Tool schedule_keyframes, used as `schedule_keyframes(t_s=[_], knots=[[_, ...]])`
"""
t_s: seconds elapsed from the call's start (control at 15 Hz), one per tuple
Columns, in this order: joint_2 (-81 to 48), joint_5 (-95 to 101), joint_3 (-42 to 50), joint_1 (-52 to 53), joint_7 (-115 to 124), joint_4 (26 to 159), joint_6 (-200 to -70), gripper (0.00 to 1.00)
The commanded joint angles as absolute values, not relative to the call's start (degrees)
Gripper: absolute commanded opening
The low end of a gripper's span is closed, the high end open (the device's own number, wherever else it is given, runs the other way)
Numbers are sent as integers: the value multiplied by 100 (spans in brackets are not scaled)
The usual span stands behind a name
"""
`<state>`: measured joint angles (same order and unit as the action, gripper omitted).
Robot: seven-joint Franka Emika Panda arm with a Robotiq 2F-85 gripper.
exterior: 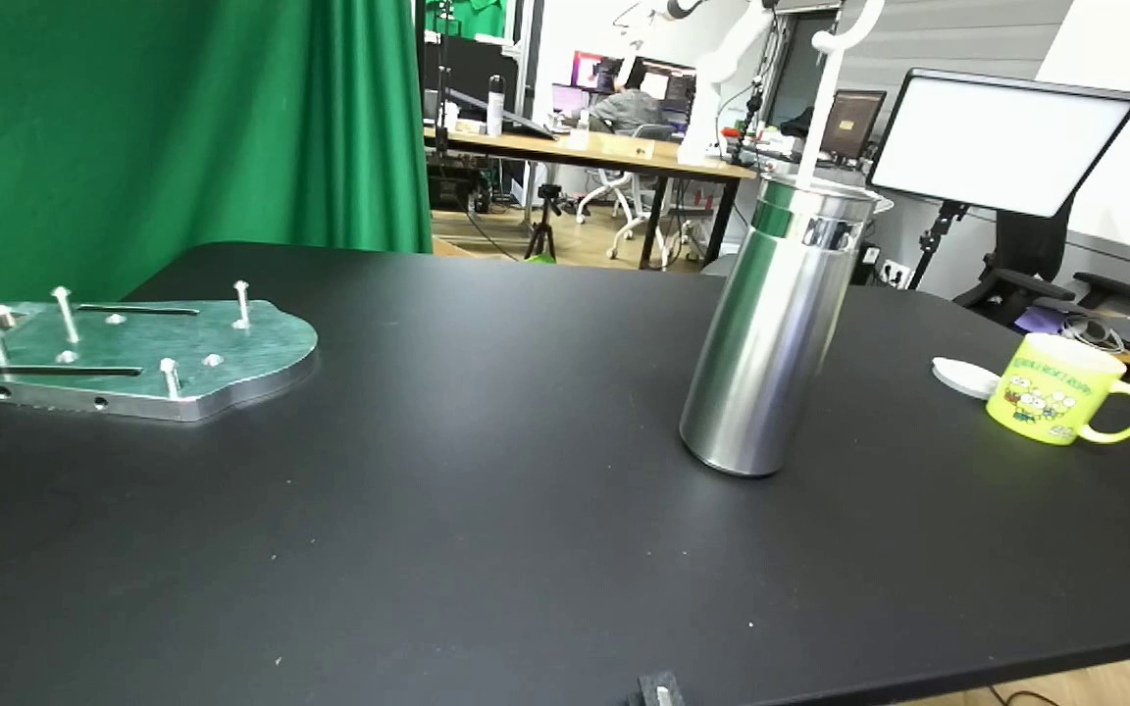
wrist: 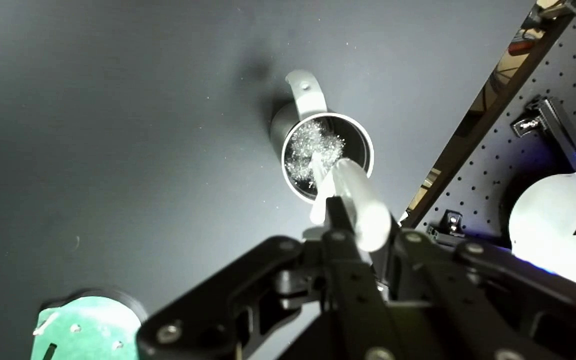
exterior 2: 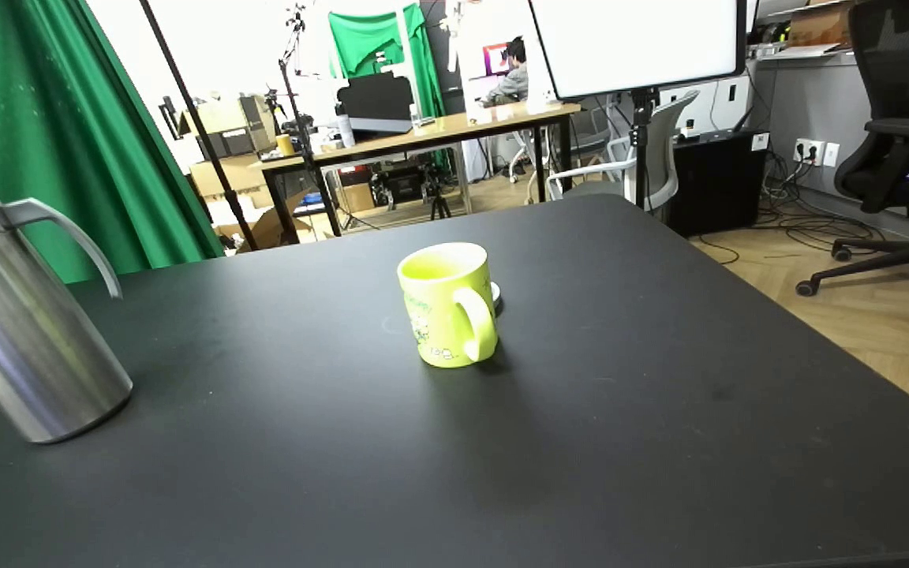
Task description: Scrub the inside of the flask
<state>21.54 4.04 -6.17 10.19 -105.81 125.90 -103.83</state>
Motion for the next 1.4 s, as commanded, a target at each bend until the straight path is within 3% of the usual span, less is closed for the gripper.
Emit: schedule_keyframes(t_s=[0.0, 0.53, 1.33], knots=[[1985, 444, -543, 1039, -10346, 12898, -10726, 4], [1154, 409, -456, 886, -10267, 13364, -11349, 4], [2131, 188, -362, 1036, -10536, 12787, -10426, 4]])
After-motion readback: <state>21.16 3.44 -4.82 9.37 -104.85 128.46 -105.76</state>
